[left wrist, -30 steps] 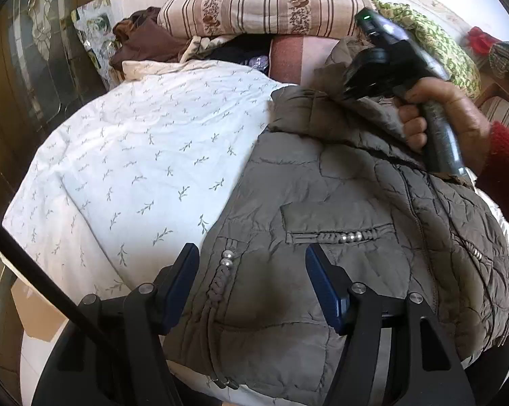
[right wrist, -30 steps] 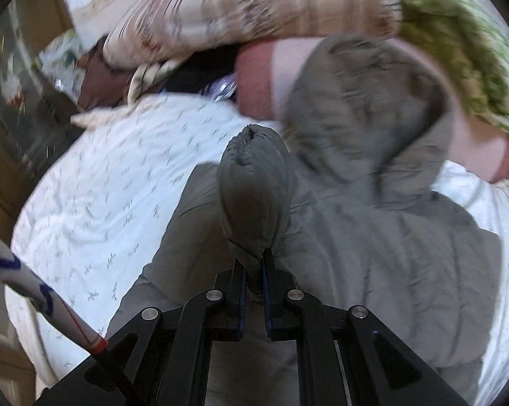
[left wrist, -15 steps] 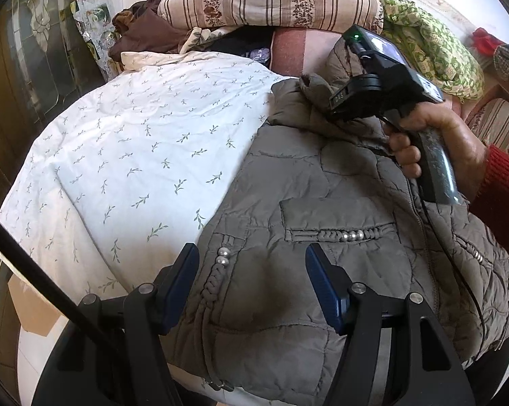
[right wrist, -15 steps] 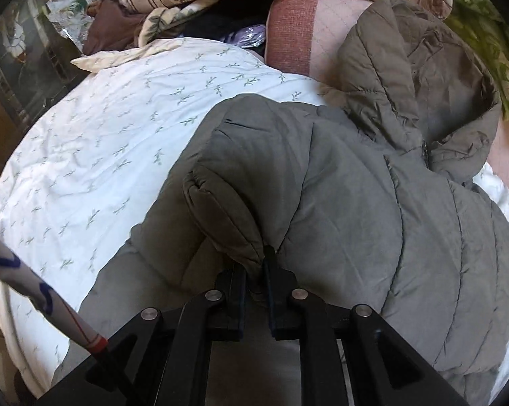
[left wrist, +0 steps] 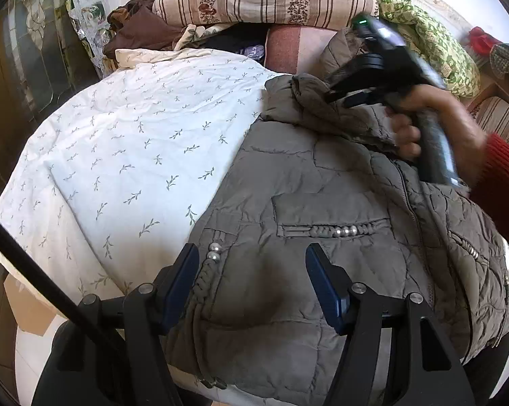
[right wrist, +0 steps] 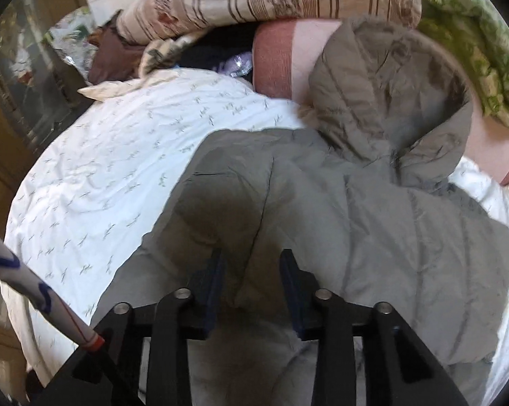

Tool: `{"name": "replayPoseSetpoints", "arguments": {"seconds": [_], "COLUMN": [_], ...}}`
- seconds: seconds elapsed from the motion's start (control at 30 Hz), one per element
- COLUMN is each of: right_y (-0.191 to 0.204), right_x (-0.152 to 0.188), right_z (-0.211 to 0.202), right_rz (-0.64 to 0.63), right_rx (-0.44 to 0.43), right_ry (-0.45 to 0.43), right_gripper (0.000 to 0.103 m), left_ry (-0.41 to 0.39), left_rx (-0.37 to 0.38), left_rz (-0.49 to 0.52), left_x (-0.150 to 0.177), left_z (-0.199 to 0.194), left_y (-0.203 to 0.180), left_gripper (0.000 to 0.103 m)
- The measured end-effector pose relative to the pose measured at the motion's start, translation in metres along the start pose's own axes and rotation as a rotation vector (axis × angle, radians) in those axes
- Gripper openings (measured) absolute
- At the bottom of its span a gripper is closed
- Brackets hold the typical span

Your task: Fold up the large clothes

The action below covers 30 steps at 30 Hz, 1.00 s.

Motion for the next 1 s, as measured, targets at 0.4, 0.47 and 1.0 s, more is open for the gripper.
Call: {"name": "replayPoseSetpoints", "arguments": {"seconds": [0.4,0.47,1.0], "right_y": [0.005,-0.01,-0.305], "right_x": [-0.007,0.006,0.288], "right_z": [0.021,-0.01,-0.185], "right_rz": [0.083,0.09,0.554], "right_rx": [-0.029,-0.065,0.162], "right_ry": [0.043,0.026,0.113], "right_gripper": [0.055,0.063,0.08], "left_ry": [-0.002,0.004,0.235], "left_rx": [-0.037,-0.044,0.274], "left_rz": [-0.06,-0.051,-0.015], "left_x": [-0.015,-0.016,0.018], "left_z": [0.003,0.007,0.072], "left_y": [0.035,0.042,0.016], "left_gripper": [0.066,0.072,0.069]}}
Point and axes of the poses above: each gripper's, at about its wrist camera, not at the fingertips, and z roughly the way its jaws point, y to its left, x to its underside, the point moved 10 cm from there along z, roughly the way its jaws point, and after that the axes turned 3 degrees about z, right-handed, at the moved point
